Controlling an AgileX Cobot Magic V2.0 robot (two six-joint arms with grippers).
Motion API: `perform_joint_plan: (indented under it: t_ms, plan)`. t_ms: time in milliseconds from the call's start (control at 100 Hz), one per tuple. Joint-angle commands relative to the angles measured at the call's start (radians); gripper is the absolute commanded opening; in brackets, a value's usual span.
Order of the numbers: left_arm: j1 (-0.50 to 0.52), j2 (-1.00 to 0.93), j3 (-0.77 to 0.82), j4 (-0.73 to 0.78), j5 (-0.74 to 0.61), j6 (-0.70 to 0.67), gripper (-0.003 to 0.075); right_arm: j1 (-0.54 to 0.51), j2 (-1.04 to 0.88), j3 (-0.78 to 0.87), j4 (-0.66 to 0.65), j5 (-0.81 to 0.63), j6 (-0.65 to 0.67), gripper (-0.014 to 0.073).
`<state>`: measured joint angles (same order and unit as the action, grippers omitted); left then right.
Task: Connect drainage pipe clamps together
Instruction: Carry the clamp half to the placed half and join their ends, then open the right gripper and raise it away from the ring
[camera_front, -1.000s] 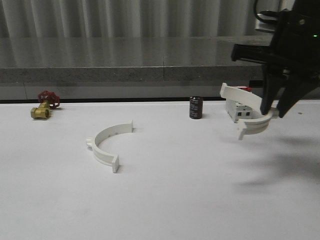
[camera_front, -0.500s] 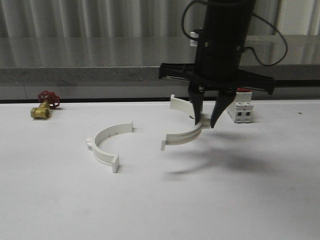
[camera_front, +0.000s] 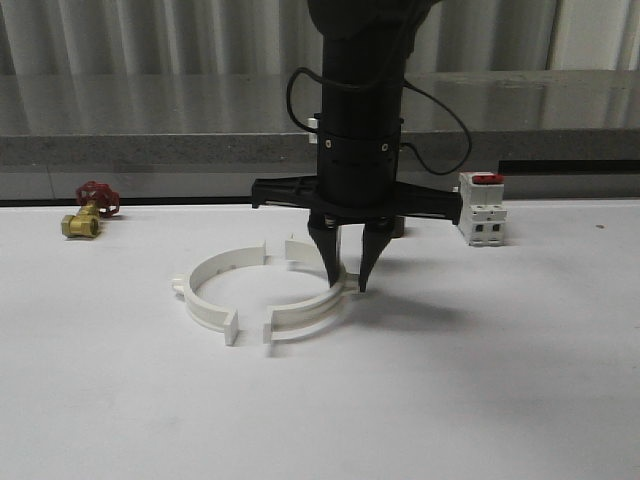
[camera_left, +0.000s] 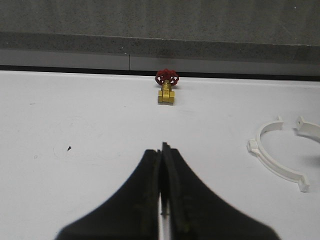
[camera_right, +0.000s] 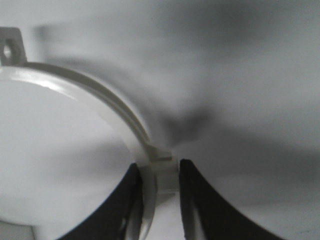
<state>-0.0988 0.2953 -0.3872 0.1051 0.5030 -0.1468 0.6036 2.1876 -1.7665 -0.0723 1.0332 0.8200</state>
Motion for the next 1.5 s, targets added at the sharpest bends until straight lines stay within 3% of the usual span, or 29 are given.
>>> perform_joint_plan:
  t_ms: [0,560,680,850,1060,1240,1380,1490]
  plan:
    - [0.001,0.007,-0.027,-0.007,-0.076,-0.003,-0.0021,0.005,-0.034,-0.071,-0.019,0.019,-0.002,0.0071]
    - [0.001,0.007,-0.027,-0.007,-0.076,-0.003,-0.0021,0.017,0.051,-0.177,0.010,0.024,0.016,0.0073]
    - [0.001,0.007,-0.027,-0.007,-0.076,-0.003,-0.0021,0.017,0.051,-0.177,0.010,0.025,0.016,0.0160]
    - [0.001,0.007,-0.027,-0.007,-0.076,-0.003,-0.0021,0.017,0.048,-0.177,0.010,0.028,0.016,0.0366]
    - [0.001,0.007,-0.027,-0.007,-0.076,-0.003,-0.0021,0.017,-0.014,-0.177,-0.029,0.033,-0.008,0.0386]
    - [0.001,0.007,-0.027,-0.007,-0.076,-0.003,-0.0021,0.013,-0.089,-0.173,-0.029,0.084,-0.210,0.0384]
    - [0.001,0.007,-0.027,-0.007,-0.076,-0.003,-0.0021,0.005,-0.140,-0.161,-0.029,0.167,-0.472,0.0378]
    - [0.001,0.007,-0.027,-0.007,-0.076,-0.003,-0.0021,-0.010,-0.185,-0.122,-0.027,0.213,-0.618,0.0286]
